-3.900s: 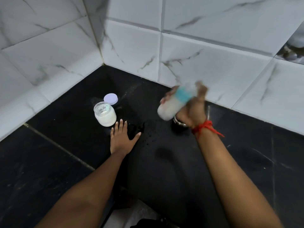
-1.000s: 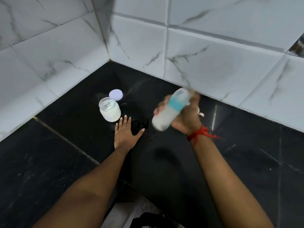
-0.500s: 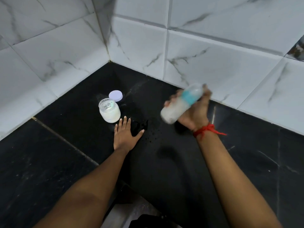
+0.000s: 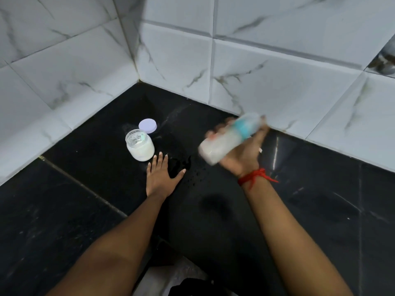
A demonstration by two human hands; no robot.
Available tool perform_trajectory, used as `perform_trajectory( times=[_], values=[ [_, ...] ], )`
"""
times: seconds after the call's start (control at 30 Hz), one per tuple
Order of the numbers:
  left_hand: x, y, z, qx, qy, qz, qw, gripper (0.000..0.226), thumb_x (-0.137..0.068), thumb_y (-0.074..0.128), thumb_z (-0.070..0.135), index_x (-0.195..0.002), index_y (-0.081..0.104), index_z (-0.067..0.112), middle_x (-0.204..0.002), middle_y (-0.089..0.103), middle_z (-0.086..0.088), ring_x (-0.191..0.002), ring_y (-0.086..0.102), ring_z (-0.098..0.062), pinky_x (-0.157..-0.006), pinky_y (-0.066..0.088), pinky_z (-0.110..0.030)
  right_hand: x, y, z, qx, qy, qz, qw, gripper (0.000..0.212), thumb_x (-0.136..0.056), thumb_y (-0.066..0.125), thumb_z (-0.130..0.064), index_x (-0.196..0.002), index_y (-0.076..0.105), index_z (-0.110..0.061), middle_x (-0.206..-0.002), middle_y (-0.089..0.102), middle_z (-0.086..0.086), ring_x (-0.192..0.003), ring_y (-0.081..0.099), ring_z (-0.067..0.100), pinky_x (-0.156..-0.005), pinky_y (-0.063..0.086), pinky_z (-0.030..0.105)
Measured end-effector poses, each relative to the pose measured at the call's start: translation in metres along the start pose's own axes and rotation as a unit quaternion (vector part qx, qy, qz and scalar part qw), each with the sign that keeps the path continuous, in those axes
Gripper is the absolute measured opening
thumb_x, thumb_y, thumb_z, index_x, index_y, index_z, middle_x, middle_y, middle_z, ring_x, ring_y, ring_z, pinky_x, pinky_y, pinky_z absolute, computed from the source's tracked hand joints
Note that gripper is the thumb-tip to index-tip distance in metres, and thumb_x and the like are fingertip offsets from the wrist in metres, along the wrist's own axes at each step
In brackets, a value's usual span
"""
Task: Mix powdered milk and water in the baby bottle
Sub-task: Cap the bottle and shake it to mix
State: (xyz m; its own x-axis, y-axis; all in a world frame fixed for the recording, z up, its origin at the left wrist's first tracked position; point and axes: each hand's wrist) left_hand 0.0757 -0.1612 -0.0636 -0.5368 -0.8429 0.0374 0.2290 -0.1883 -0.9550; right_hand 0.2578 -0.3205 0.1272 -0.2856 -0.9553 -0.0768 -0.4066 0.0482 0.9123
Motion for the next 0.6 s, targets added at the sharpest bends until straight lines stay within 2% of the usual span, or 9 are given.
perform_trajectory(
  times=[0.03,0.07,0.13,0.2,0.33,0.4,0.47,0.5,0.6],
  values=[
    [0.000,0.000,0.000,0.000,0.000,-0.001,1.000,0.101,-0.091,0.036,0.084,-0.167,0.020,0.019,-0.176,0.008,-0.001,-0.163,0.001,-0.018,-0.132,0.001,-0.042,0.002,-0.002,0.009,0.093,0.029,0.002,0.995,0.073,-0.081,0.042,-0.075,-0.084,0.062,-0.004,-0.077,0.061,0.015,-0.081,0.056,0.031,-0.085,0.044,0.046],
    [0.001,0.000,0.001,0.001,0.000,0.002,1.000,0.101,-0.091,0.036,0.084,-0.167,0.020,0.019,-0.176,0.008,-0.001,-0.163,0.001,-0.018,-0.132,0.002,-0.043,0.003,-0.006,0.011,0.126,0.045,-0.018,0.991,0.073,-0.082,0.043,-0.073,-0.084,0.062,-0.002,-0.078,0.061,0.016,-0.083,0.055,0.031,-0.087,0.043,0.047],
    [0.001,-0.001,0.001,0.001,-0.001,0.002,1.000,0.101,-0.091,0.036,0.084,-0.167,0.020,0.019,-0.176,0.008,-0.001,-0.163,0.001,-0.017,-0.132,0.001,-0.042,0.004,-0.008,0.000,0.013,-0.030,0.014,0.999,0.065,-0.081,0.043,-0.071,-0.086,0.062,-0.010,-0.080,0.063,0.008,-0.086,0.054,0.027,-0.086,0.042,0.045],
    [0.001,0.000,0.001,0.004,-0.002,0.003,1.000,0.101,-0.091,0.036,0.084,-0.167,0.019,0.019,-0.176,0.008,-0.001,-0.163,0.000,-0.017,-0.132,0.001,-0.042,0.004,-0.008,-0.012,-0.107,-0.087,-0.021,0.990,0.057,-0.076,0.045,-0.071,-0.088,0.059,-0.017,-0.081,0.061,0.000,-0.087,0.053,0.022,-0.083,0.039,0.043],
    [0.002,-0.002,0.001,0.006,-0.003,0.001,1.000,0.101,-0.091,0.036,0.084,-0.167,0.019,0.019,-0.176,0.008,-0.001,-0.163,0.001,-0.017,-0.132,0.001,-0.042,0.009,-0.010,-0.004,0.134,0.025,0.004,0.991,0.070,-0.072,0.063,-0.071,-0.084,0.060,-0.002,-0.078,0.060,0.016,-0.082,0.055,0.031,-0.086,0.041,0.046],
    [0.002,-0.002,0.003,0.010,0.000,0.002,1.000,0.101,-0.091,0.037,0.084,-0.167,0.020,0.019,-0.176,0.009,-0.001,-0.163,0.001,-0.017,-0.132,0.001,-0.042,0.013,-0.014,-0.019,0.033,-0.048,0.029,0.998,0.059,-0.075,0.058,-0.067,-0.086,0.062,-0.010,-0.079,0.062,0.008,-0.084,0.053,0.028,-0.084,0.038,0.044],
    [0.002,-0.001,0.003,0.013,0.002,0.007,1.000,0.101,-0.092,0.037,0.084,-0.167,0.020,0.019,-0.176,0.009,-0.001,-0.163,0.001,-0.017,-0.132,0.001,-0.042,0.017,-0.013,-0.028,-0.086,-0.091,-0.006,0.992,0.050,-0.075,0.055,-0.066,-0.088,0.060,-0.018,-0.080,0.061,0.001,-0.085,0.053,0.021,-0.081,0.034,0.042],
    [0.002,-0.001,0.002,0.011,0.000,0.009,1.000,0.101,-0.092,0.037,0.084,-0.167,0.020,0.019,-0.176,0.009,-0.001,-0.163,0.001,-0.017,-0.132,0.001,-0.042,0.018,-0.011,-0.023,-0.061,-0.067,-0.002,0.996,0.054,-0.074,0.056,-0.069,-0.087,0.060,-0.016,-0.079,0.062,0.003,-0.083,0.055,0.023,-0.082,0.037,0.042],
    [0.003,-0.001,0.001,0.001,0.002,0.002,1.000,0.100,-0.092,0.037,0.083,-0.166,0.021,0.018,-0.176,0.009,-0.001,-0.163,0.002,-0.018,-0.132,0.002,-0.042,0.022,-0.015,-0.003,0.190,0.052,-0.012,0.980,0.073,-0.070,0.067,-0.072,-0.084,0.063,-0.001,-0.078,0.063,0.018,-0.079,0.060,0.033,-0.084,0.043,0.046]
  ],
)
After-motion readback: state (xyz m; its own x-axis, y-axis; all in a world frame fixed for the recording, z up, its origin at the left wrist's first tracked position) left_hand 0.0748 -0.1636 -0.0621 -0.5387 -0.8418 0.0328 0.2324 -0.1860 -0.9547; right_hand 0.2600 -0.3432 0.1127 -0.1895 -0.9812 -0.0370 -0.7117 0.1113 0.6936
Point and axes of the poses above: each hand's wrist, its own x-axis away from the middle knuckle, its own y-axis out of the palm, z = x × y
